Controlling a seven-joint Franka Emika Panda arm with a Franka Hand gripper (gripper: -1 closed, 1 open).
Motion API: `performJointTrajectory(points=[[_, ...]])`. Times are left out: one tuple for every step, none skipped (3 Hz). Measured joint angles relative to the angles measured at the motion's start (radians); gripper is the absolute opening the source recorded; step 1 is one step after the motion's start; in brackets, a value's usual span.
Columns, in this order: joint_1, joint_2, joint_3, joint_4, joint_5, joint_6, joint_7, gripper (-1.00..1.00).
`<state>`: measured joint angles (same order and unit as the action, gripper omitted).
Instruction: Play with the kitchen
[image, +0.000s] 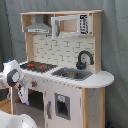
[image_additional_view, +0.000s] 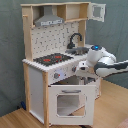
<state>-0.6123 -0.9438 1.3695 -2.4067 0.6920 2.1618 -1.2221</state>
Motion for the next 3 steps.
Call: performJointTrajectory(points=[[-0.045,0.080,0.040,0.019,0.005,0.020,-0.034,1.00],[-0.072,0.163,0.040,0.019,0.005,0.021,-0.090,1.00],[-0.103,0.212,0.072,0.019,0.005,0.019,-0.124,1.00]])
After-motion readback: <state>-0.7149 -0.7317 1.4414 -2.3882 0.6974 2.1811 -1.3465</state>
